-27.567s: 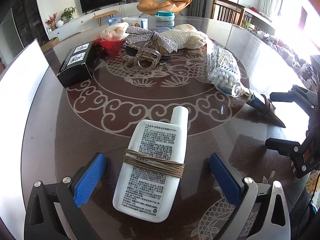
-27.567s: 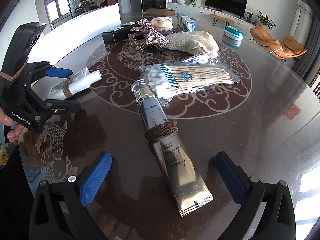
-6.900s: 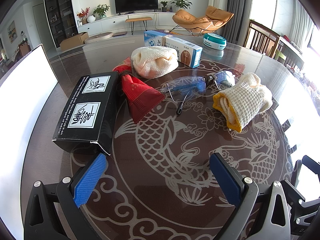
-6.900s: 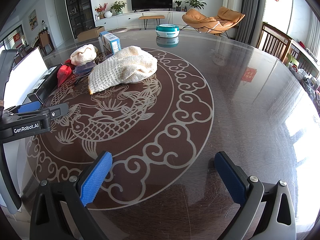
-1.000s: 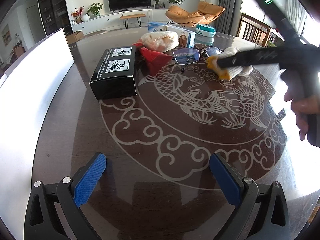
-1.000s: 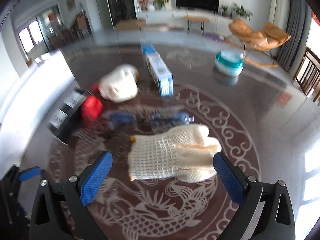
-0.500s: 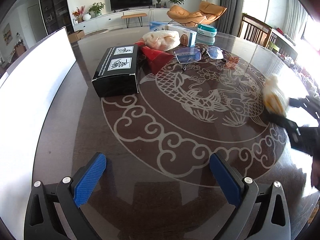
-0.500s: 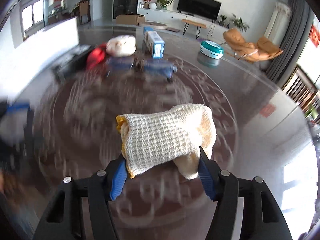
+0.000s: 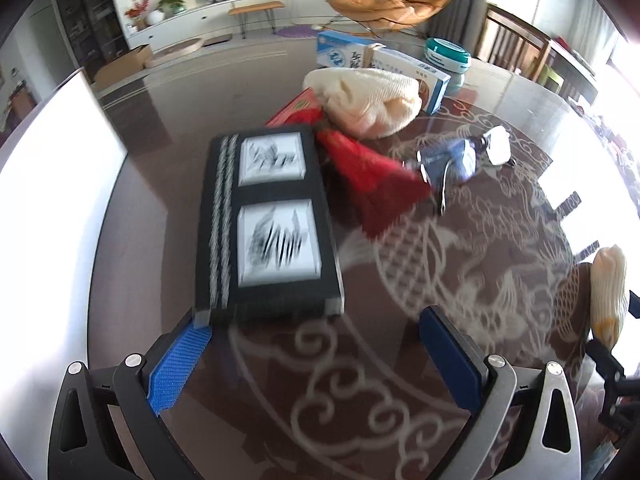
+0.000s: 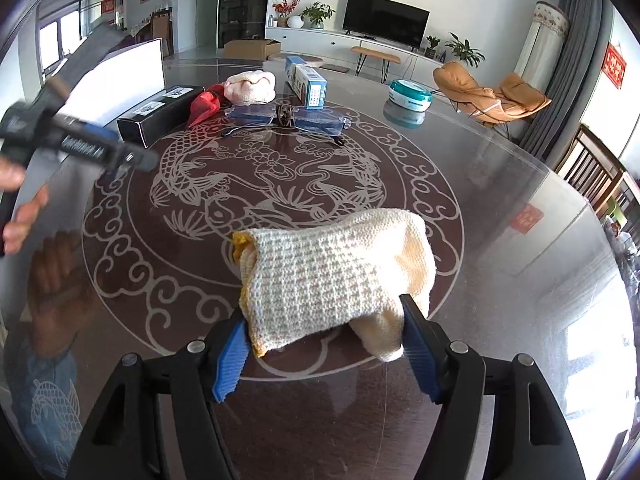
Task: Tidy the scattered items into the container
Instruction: 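Grasp the black soap box with the left tool while the right tool lifts the glove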
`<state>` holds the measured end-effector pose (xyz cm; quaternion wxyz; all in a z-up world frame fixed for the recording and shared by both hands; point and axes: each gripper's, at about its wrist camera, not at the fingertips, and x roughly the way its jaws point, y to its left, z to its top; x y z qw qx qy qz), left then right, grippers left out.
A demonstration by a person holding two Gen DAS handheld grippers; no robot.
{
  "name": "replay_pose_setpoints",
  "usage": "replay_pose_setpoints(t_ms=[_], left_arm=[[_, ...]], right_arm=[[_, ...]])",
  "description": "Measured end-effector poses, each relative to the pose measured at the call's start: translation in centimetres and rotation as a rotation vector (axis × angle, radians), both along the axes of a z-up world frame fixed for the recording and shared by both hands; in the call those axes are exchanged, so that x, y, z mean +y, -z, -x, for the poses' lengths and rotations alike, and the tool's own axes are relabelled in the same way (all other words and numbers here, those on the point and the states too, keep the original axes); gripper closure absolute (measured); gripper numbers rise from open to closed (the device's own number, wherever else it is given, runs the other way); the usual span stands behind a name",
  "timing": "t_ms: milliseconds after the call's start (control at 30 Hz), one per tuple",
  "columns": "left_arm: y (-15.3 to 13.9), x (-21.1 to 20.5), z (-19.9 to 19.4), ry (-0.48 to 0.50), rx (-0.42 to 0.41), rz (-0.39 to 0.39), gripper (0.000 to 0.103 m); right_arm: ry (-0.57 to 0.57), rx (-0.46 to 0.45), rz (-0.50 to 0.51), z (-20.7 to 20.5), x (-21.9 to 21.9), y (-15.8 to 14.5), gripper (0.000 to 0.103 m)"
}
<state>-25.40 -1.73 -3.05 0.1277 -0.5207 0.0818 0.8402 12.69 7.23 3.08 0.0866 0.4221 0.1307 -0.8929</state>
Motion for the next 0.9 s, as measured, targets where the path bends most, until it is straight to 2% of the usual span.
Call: replay_pose_setpoints(t_ms=[200,300,333,400,467,533,667,900], left_arm=[[0.1,0.2,3.7,-0.024,0.005,-0.002,0.0],[-0.2,0.8,4.2,0.013,0.01,0.012,0.001],[-0.3,1.0,4.2,0.022,0.024,0.025,0.005],[-0.8,0.8,4.0,0.009,0.043,0.021,0.03],[-1.2,-0.3,3.5,-0.034,0.047,-0.014,0.04],[-1.4,-1.2,2.9,-0.061,0.051,-0.047,0.044],[-1.5,-2.2,-0.6,-0.06,0.058,-0.055,0.045],[-1.3,-2.1,-12.8,-0.057,0.078,-0.091,0.045]], right_arm=[[0.0,-0.002,0.004,0.1,-0.1,0.1,0.033],[-0.001,0.0,0.002,0.0,-0.1,0.0,0.033],[-0.001,-0.001,0.002,0.0,-0.1,0.0,0.033],[-0.001,-0.001,0.004,0.0,-0.1,0.0,0.033],[-0.001,-0.001,0.002,0.0,-0.1,0.0,0.033],[-0.002,-0.001,0.003,0.0,0.0,0.0,0.033],[-0.002,-0.001,0.002,0.0,0.0,0.0,0.033],[-0.002,0.0,0.0,-0.1,0.0,-0.1,0.033]])
